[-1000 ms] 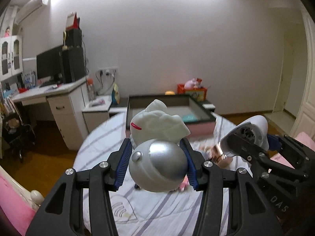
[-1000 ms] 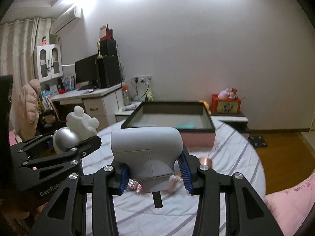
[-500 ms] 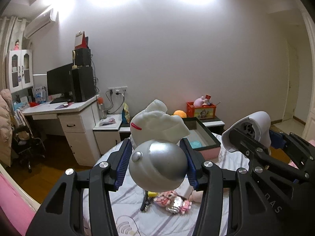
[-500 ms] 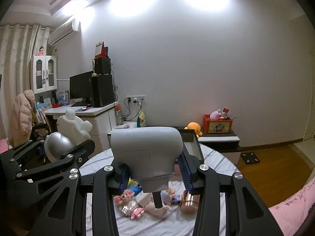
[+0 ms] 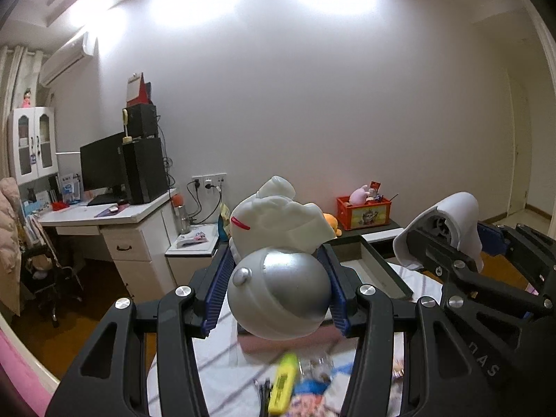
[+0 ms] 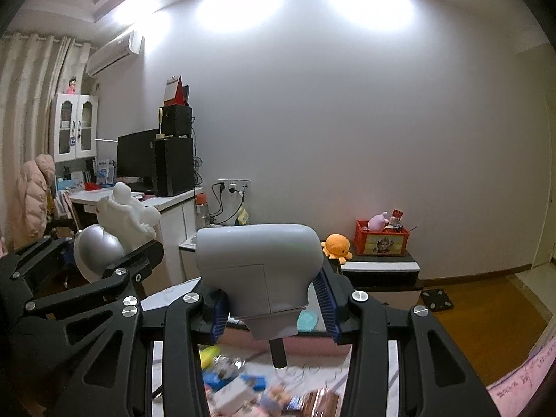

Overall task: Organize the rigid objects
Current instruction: 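Carry the silver toy and white dryer into the pink box and release both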

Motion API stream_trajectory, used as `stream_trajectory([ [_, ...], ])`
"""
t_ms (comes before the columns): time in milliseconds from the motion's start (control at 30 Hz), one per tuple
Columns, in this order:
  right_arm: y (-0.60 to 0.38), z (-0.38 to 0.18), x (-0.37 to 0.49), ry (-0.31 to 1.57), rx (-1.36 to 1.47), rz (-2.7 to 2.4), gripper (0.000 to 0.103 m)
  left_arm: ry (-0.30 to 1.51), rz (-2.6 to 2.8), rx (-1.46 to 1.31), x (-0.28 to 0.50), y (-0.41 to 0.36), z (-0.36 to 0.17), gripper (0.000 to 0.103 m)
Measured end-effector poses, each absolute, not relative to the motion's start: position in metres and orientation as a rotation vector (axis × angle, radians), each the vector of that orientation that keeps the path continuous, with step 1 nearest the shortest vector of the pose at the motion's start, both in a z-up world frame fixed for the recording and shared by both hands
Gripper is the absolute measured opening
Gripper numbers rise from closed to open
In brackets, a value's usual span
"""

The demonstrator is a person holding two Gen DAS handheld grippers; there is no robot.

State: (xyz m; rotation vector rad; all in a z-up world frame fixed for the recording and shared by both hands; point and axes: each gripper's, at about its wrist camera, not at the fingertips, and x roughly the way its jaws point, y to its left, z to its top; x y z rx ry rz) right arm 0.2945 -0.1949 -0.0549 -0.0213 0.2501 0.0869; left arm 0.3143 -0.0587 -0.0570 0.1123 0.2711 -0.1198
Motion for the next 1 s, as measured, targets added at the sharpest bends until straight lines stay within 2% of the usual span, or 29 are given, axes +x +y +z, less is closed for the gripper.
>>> stream_trajectory([
  [200, -0.202, -0.069, 0.359, 0.339, -0.041, 0.083, 0.045, 0.387, -0.156, 0.129, 0.394, -0.071, -0.078, 0.051],
  [433, -0.206, -0.123, 0.442, 0.55, -0.046, 0.104, 0.045, 0.638, -0.172, 0.171, 0.481, -0.083, -0.145, 0.051],
  [667, -0.206, -0.168, 0.494, 0.728, -0.036, 0.136, 0.045, 0.778, -0.154, 0.217, 0.522, -0.089, -0.186, 0.051],
  [833, -0.204, -0.181, 0.515, 0.799, -0.026, 0.169, 0.045, 0.793, -0.131, 0.222, 0.529, -0.085, -0.195, 0.052],
  [867, -0.205, -0.183, 0.517, 0.804, -0.021, 0.173, 0.045, 0.798, -0.128, 0.216, 0.529, -0.083, -0.195, 0.053],
  [933, -0.206, -0.187, 0.517, 0.811, -0.001, 0.185, 0.045, 0.785, -0.102, 0.223, 0.532, -0.081, -0.193, 0.063],
  [967, -0.207, -0.188, 0.518, 0.82, 0.008, 0.182, 0.047, 0.772, -0.09, 0.228, 0.531, -0.08, -0.191, 0.064],
  [1000, -0.209, -0.187, 0.519, 0.823, 0.016, 0.177, 0.052, 0.767, -0.086, 0.226, 0.532, -0.078, -0.19, 0.067],
])
